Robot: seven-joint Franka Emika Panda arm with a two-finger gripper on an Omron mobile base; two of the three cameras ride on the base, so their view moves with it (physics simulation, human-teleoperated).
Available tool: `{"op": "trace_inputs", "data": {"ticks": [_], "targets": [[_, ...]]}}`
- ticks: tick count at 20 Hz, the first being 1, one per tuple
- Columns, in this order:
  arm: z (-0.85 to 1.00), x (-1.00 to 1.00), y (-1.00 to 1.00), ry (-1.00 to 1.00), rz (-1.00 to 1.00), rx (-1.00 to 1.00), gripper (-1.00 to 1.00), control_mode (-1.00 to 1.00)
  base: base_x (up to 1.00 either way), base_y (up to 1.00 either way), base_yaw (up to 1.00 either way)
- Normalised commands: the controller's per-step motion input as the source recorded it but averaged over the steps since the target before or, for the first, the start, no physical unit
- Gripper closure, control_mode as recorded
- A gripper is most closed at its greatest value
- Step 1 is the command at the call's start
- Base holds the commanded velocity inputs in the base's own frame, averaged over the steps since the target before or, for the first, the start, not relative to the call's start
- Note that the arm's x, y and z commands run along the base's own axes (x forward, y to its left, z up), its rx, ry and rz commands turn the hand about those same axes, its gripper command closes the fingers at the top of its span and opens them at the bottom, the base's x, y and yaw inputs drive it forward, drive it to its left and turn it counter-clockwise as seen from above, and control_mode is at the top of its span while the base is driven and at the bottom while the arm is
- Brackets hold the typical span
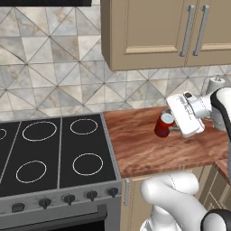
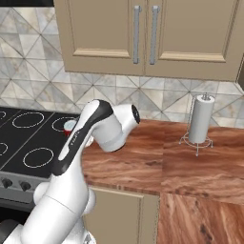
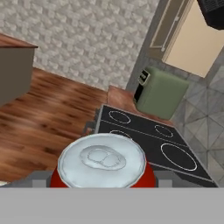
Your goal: Four empty soda cans are scattered around the kitchen. Gather all the cans and cluster them next to the stove for recycling.
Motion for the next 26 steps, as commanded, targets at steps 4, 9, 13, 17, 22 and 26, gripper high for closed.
{"op": "trace_inputs", "data": {"ticks": [4,9,13,17,22,26], "targets": [[-0.18,0.66,0.22,0.02,-0.01,0.05,1.0,-1.0,0.0,0.0,0.0],[-0.19,0.51,0.15,0.06,-0.04,0.0,1.0,-1.0,0.0,0.0,0.0],[-0.14,0.37,0.05,0.07,-0.04,0.0,1.0,-1.0,0.0,0.0,0.0],[-0.17,0.35,0.06,0.02,-0.04,0.0,1.0,-1.0,0.0,0.0,0.0],[-0.26,0.37,0.09,0.0,-0.04,0.0,1.0,-1.0,0.0,0.0,0.0],[-0.32,0.33,0.09,0.0,-0.05,0.0,1.0,-1.0,0.0,0.0,0.0]]}}
